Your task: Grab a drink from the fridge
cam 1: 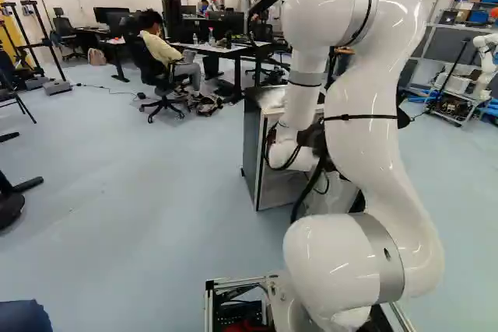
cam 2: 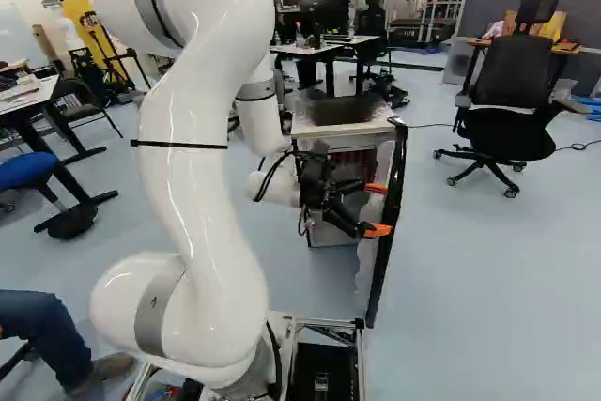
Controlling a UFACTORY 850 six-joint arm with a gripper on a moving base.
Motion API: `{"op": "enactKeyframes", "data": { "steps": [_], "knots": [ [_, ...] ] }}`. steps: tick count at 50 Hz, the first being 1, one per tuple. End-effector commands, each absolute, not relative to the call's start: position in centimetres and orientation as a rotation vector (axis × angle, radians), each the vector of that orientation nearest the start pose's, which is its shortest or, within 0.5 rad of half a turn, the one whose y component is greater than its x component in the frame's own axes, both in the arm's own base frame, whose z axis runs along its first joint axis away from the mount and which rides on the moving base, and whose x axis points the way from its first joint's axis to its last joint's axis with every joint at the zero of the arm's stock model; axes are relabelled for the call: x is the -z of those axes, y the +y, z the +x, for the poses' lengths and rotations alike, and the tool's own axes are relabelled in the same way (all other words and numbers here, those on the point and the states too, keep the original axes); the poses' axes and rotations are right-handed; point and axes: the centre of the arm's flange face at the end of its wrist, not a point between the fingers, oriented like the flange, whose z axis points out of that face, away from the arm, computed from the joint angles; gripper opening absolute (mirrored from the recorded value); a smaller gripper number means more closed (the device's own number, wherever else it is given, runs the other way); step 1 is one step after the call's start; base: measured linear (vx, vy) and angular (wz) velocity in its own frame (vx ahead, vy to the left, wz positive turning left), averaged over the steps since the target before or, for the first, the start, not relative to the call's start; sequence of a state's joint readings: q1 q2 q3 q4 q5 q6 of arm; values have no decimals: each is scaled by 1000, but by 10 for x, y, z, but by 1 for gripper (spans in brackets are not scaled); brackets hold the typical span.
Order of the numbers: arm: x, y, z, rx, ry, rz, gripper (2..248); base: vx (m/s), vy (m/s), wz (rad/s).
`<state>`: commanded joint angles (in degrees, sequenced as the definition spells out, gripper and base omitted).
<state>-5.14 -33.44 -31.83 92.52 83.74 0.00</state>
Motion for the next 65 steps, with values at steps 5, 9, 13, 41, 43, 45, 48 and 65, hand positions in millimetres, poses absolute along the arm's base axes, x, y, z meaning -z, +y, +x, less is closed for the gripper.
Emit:
{"op": "enactKeyframes", "data": {
  "steps": [5, 9, 13, 41, 43, 45, 48, 65],
  "knots": [
    [-250, -132, 344, -1029, -1359, 1166, 247, 0, 0, 0],
    [-250, -141, 348, -1021, -1379, 1141, 247, 0, 0, 0],
    [-251, -151, 353, -1015, -1398, 1116, 247, 0, 0, 0],
    [-253, -219, 382, -983, -1514, 946, 247, 0, 0, 0],
    [-253, -224, 384, -981, -1521, 934, 247, 0, 0, 0],
    [-253, -229, 386, -980, -1528, 923, 247, 0, 0, 0],
    [-254, -236, 389, -978, -1538, 905, 247, 0, 0, 0],
    [-255, -279, 403, -970, -1591, 809, 247, 0, 0, 0]
  ]
}}
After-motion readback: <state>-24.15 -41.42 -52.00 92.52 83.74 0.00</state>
